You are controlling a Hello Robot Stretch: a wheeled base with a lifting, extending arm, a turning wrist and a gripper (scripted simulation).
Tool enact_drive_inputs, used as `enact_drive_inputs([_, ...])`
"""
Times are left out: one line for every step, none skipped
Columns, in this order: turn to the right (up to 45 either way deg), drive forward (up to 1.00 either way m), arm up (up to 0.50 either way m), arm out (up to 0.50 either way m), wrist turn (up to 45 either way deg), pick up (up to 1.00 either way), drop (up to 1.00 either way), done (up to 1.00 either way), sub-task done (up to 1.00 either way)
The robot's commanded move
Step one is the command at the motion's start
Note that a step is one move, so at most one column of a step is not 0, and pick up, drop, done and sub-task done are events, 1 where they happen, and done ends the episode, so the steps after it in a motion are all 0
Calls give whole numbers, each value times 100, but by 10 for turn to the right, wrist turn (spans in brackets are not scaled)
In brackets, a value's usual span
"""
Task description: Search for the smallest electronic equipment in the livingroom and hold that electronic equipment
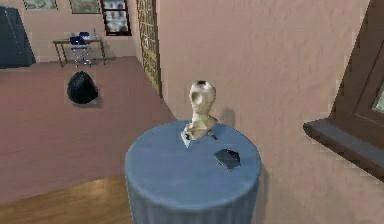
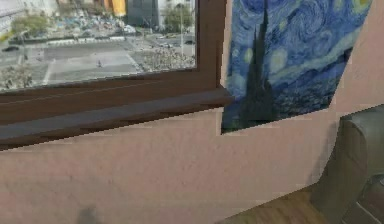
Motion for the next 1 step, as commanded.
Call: enact_drive_inputs([-450,0,0,0,0,0,0,0,0])
